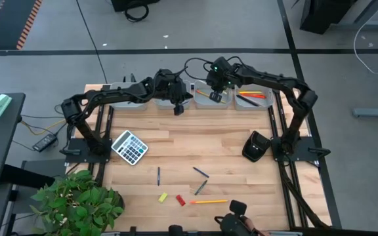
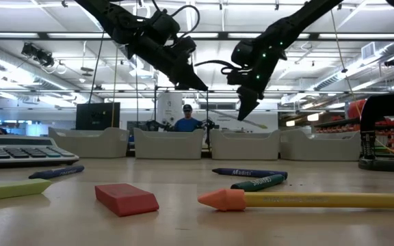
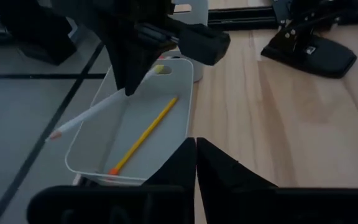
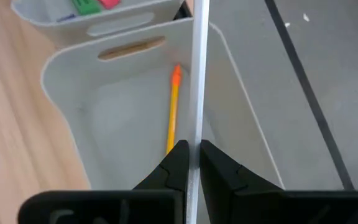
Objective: Sort crayons/erasers/pens/pencils in bins
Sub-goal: Put the white pencil into the gray bin
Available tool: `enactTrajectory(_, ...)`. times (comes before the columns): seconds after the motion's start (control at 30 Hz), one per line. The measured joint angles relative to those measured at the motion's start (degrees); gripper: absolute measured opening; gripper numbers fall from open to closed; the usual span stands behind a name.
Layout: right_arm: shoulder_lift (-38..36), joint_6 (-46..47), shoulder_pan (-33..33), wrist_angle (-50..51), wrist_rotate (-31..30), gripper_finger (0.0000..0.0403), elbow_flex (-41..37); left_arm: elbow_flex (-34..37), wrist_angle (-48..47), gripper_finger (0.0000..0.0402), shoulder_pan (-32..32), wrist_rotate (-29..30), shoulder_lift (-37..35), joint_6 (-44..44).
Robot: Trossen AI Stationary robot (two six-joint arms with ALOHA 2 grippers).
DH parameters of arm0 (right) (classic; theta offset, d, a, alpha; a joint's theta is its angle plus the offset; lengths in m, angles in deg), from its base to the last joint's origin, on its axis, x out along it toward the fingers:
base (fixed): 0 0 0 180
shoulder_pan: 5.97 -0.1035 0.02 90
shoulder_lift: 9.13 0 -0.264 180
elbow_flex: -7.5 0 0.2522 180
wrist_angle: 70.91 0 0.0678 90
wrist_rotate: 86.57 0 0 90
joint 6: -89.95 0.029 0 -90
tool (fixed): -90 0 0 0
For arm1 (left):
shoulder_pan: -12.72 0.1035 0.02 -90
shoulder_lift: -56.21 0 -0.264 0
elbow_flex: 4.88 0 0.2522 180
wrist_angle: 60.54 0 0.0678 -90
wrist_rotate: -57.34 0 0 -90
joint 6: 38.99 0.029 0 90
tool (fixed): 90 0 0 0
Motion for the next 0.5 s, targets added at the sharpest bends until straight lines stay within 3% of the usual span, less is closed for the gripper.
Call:
enactTrajectory(0.27, 0.1, 2.7, 1.7, -1.9, 0.1, 0.0037, 0.0, 0.0, 0.1, 0.0018, 0.0, 0.0, 0.0, -4.9)
enactTrajectory(0.5, 0.1, 4.0, 2.9, -2.1, 0.3, 0.0037, 0.0, 0.0, 5.7, 0.0029, 0.0, 0.0, 0.0, 1.1)
